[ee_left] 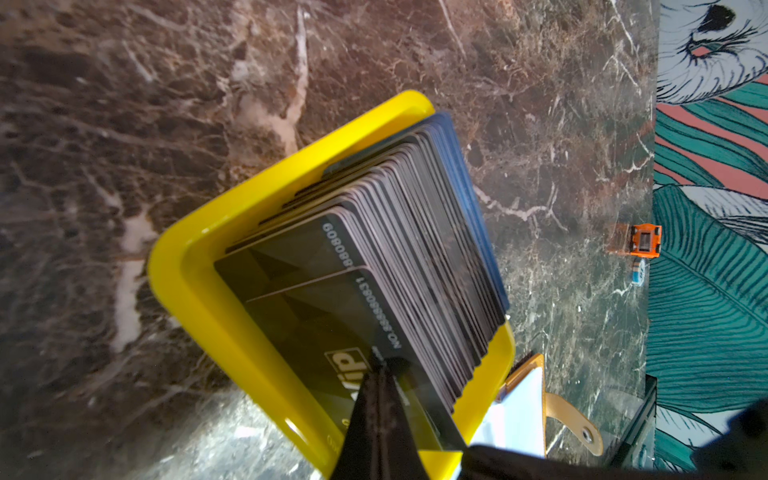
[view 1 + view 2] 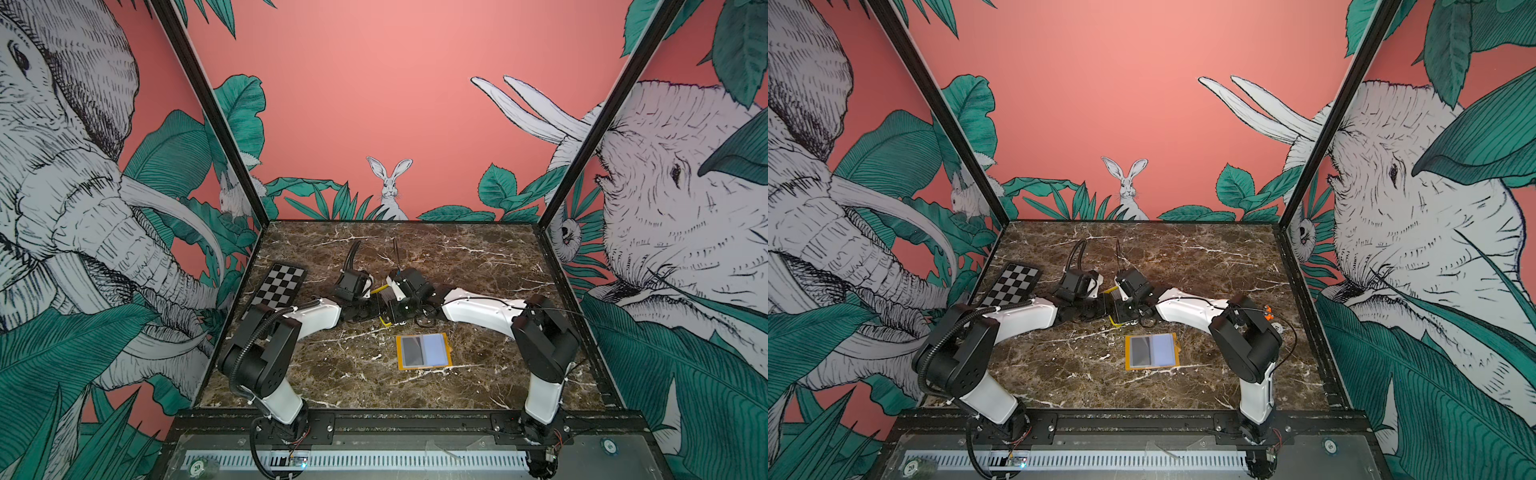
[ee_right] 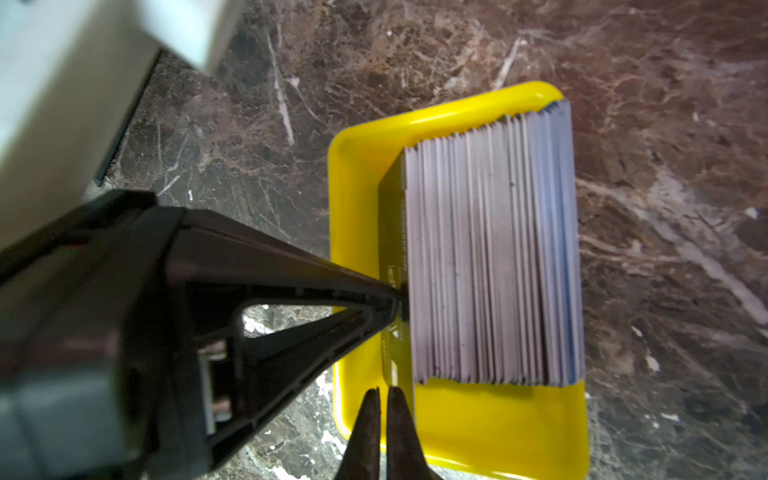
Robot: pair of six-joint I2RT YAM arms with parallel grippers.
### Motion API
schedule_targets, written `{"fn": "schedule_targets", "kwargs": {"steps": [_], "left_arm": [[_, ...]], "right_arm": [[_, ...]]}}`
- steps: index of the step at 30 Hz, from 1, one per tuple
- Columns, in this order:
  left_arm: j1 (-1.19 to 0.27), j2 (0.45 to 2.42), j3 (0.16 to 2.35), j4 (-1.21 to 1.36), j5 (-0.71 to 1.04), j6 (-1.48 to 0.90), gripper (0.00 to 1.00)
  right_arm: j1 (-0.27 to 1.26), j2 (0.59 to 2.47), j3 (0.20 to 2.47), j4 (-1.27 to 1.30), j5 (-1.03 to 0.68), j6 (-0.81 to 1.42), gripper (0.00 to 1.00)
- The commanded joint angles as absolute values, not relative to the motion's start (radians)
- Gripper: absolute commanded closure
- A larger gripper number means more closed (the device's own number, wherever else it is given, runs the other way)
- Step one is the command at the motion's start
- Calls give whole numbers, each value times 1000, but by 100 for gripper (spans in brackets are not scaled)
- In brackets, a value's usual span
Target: Put the credit cards into the card holder
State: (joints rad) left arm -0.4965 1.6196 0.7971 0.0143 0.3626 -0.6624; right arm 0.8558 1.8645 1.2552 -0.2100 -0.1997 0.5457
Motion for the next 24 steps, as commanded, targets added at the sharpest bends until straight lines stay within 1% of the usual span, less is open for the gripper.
{"fn": "schedule_targets", "kwargs": {"steps": [1, 6, 11, 19, 22, 24], "left_arm": [[-491, 1571, 787, 17, 364, -666, 100], [-489, 1559, 781, 12, 362, -667, 100], [-489, 1562, 779, 14, 371, -668, 100], [-489, 1563, 779, 9, 369, -664, 100], [-489, 1567, 780, 8, 373, -666, 100], [-489, 1569, 779, 10, 376, -667, 100]], "right_arm": [[870, 1884, 1283, -216, -208, 534, 92], [874, 1885, 1285, -230, -179, 531, 92], [874, 1870, 1276, -265, -88, 543, 86], [874, 1873, 1279, -272, -81, 542, 79], [873, 1883, 1287, -280, -84, 537, 79], [874, 1886, 1288, -279, -90, 537, 82]]}}
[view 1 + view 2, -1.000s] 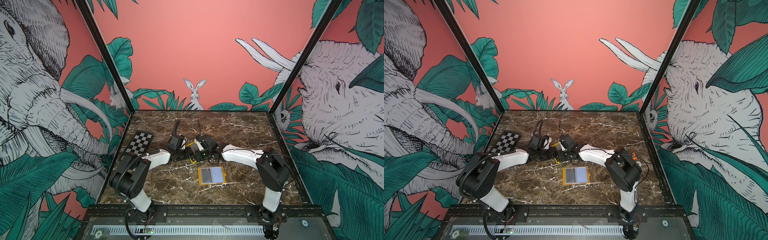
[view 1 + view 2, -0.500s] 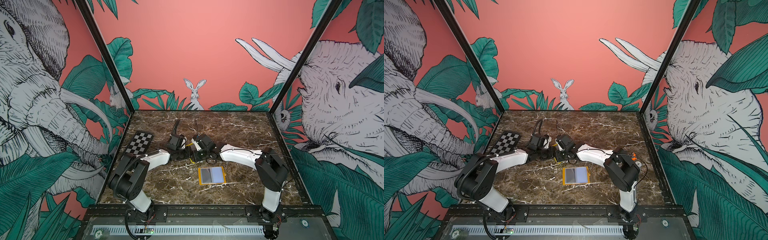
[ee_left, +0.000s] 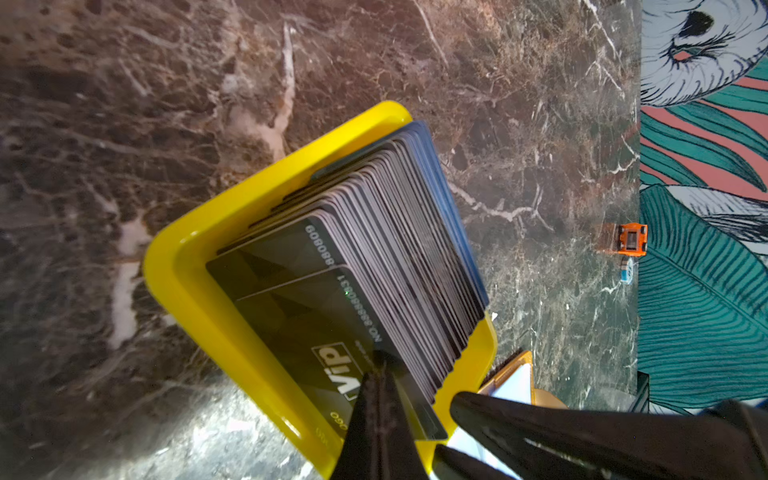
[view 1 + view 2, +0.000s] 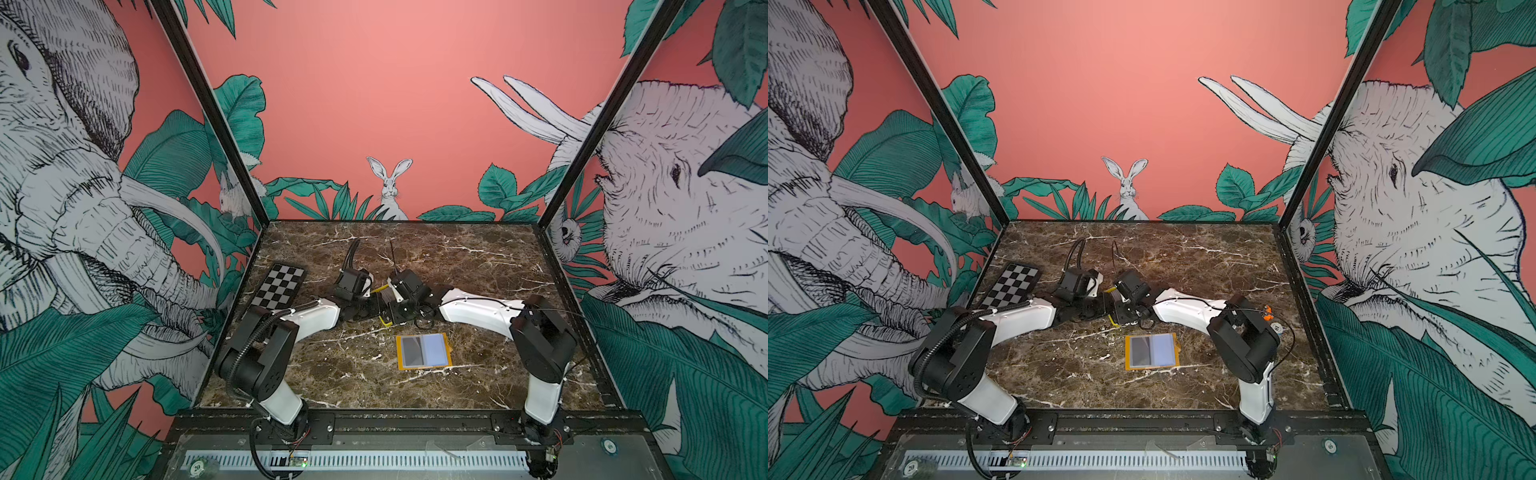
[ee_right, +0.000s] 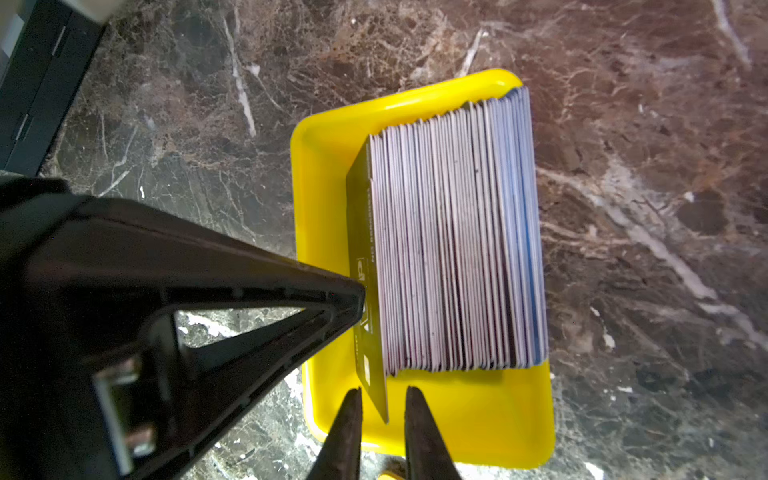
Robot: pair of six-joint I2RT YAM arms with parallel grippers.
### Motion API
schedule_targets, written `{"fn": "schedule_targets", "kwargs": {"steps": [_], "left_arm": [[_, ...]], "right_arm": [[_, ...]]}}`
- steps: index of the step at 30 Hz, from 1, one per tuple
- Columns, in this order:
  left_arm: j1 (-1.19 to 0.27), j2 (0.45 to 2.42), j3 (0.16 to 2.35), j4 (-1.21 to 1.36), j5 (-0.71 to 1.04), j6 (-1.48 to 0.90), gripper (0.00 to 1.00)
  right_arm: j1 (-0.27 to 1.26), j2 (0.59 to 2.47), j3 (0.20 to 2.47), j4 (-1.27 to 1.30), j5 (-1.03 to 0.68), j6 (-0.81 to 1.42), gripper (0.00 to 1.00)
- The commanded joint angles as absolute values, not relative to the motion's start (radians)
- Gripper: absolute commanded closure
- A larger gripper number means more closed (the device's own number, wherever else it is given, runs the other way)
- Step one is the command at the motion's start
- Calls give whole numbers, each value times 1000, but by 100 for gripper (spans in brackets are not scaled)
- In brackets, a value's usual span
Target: Put the credit cards into the card holder
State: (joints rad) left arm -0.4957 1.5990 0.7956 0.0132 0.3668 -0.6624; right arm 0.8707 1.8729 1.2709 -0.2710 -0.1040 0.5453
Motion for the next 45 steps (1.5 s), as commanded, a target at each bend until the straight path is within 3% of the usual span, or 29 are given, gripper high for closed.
{"fn": "schedule_targets", "kwargs": {"steps": [1, 7, 25, 40, 45], "left_arm": [[-489, 1568, 779, 12, 376, -667, 100], [-489, 1569, 779, 15, 376, -668, 100], [-472, 1492, 761, -17, 334, -677, 97], [-456, 1496, 761, -22, 359, -673, 87], [-453, 1495, 756, -18, 365, -676, 87]], "right_arm": [[874, 1886, 1290, -279, -92, 537, 84], [876, 1884, 1287, -274, -117, 530, 90], [901, 1904, 1344, -289, -138, 492, 92], [908, 1927, 1356, -264, -205, 494, 81], [907, 1903, 1336, -287, -94, 519, 81]]}}
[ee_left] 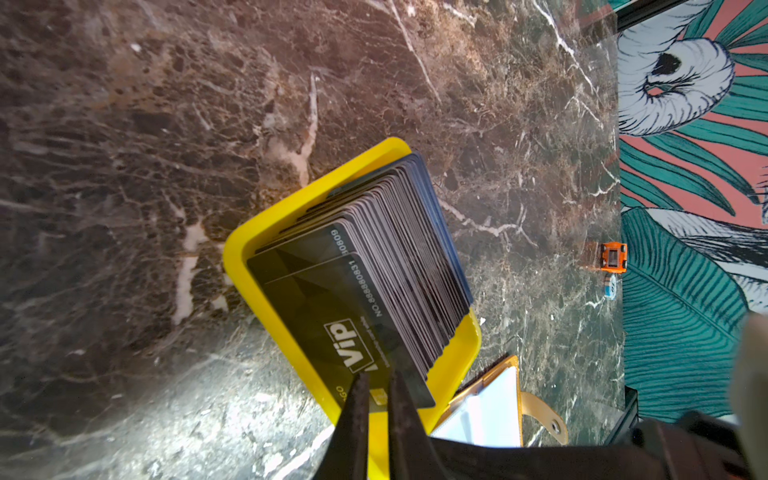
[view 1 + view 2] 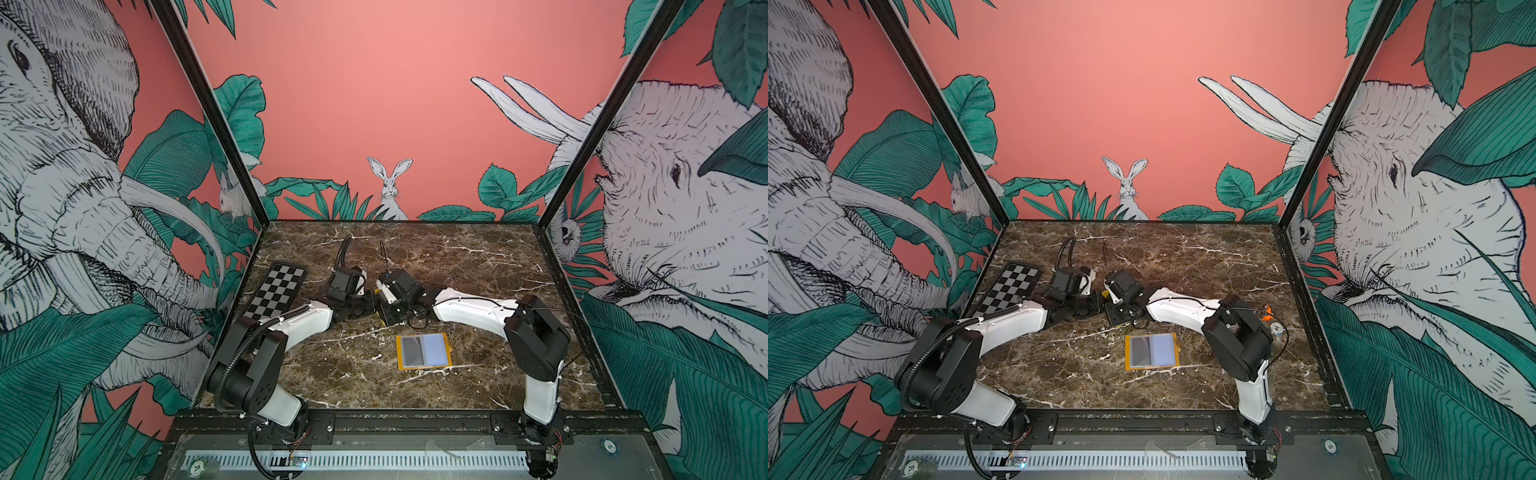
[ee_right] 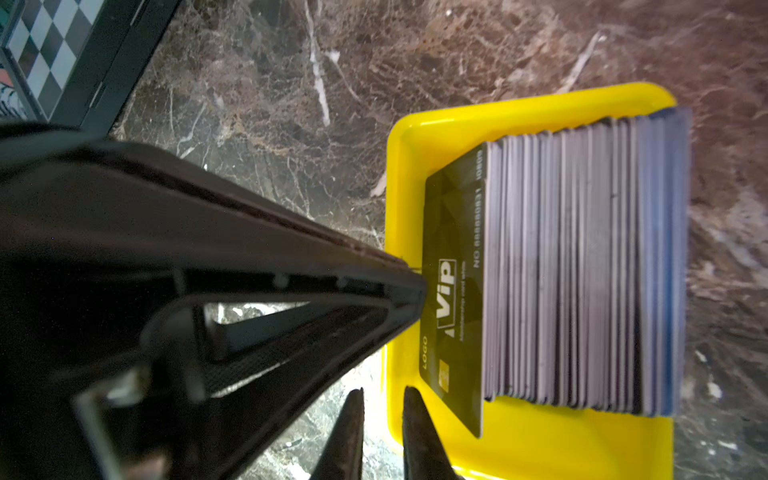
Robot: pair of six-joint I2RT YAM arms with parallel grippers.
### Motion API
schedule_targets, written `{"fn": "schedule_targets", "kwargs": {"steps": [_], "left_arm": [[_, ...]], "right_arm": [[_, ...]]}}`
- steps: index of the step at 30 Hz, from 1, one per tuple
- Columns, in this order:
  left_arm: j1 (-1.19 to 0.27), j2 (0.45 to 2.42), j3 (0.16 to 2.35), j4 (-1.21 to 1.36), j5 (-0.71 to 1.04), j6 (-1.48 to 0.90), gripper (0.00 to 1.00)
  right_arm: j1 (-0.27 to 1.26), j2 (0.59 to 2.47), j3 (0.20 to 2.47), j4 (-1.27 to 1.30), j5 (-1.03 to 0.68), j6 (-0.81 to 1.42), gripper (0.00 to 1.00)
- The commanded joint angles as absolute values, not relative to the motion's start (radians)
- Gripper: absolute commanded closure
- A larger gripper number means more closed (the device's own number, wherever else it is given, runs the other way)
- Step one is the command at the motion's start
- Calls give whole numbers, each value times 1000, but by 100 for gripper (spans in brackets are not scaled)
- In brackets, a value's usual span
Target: Put the credit cards into the card holder
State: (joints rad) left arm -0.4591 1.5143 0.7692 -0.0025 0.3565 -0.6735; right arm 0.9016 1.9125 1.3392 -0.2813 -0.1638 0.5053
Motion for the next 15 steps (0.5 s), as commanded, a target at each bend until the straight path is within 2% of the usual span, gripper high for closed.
{"fn": "schedule_targets", "kwargs": {"steps": [1, 15], "left_arm": [[-452, 1497, 757, -18, 370, -676, 87], [-453, 1508, 753, -9, 391, -677, 87]], "right_arm": [[906, 1899, 1336, -300, -69, 524, 81], [902, 1879, 1319, -319, -14, 526, 77]]}}
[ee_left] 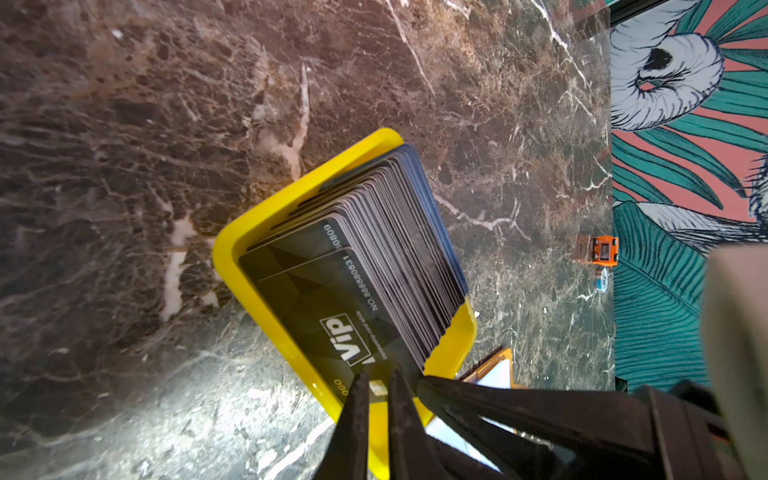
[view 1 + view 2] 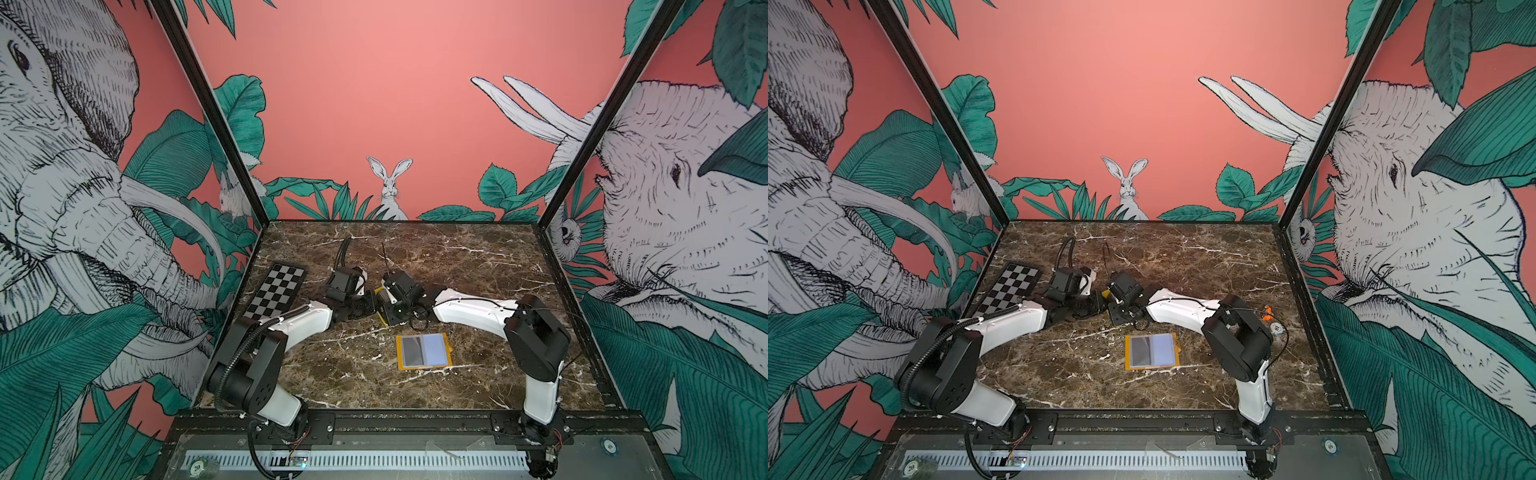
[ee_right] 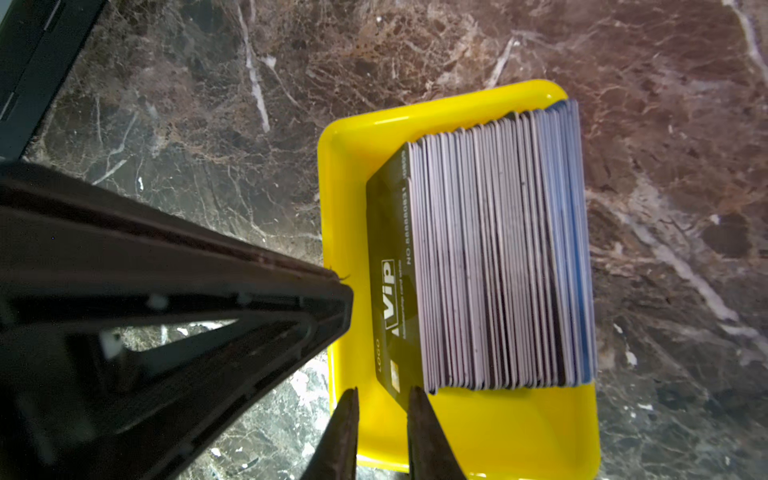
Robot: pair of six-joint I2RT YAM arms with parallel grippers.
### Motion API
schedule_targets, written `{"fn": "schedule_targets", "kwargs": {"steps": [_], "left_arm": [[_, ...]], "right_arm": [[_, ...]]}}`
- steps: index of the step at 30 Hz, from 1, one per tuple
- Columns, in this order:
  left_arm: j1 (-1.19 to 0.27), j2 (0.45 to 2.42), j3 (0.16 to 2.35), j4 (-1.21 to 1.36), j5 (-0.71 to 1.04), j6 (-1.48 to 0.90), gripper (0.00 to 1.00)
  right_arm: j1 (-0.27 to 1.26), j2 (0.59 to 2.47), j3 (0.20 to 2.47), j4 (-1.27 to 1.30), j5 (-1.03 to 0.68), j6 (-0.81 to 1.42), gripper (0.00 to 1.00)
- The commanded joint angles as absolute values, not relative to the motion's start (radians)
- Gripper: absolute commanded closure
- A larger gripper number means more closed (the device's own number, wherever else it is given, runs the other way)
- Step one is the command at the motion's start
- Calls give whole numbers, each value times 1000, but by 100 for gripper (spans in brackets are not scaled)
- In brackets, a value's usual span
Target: Put the credit cards into the card holder
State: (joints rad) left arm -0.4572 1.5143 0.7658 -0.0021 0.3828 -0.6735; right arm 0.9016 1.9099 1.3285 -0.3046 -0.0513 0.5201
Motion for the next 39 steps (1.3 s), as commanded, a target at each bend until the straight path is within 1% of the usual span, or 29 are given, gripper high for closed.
{"fn": "schedule_targets", "kwargs": {"steps": [1, 10, 16, 22, 29, 39], "left_arm": [[-452, 1508, 754, -9, 390, -676, 87], [-453, 1511, 751, -2, 393, -678, 87], [-452, 1511, 749, 0, 394, -678, 87], [-453, 1511, 745, 4, 396, -680, 87], [-453, 1506, 747, 8, 396, -683, 87], [-439, 1493, 755, 0, 399, -679, 87]], "right_arm": [[902, 1877, 1318, -319, -11, 526, 77], [902, 1822, 1251, -264, -16, 522, 77], [892, 1830, 1250, -298, 20, 545, 77], [886, 1857, 1256, -269, -48, 548, 76], [888, 1875, 1271, -248, -109, 537, 80], [894, 1880, 1275, -210, -179, 527, 81]]}}
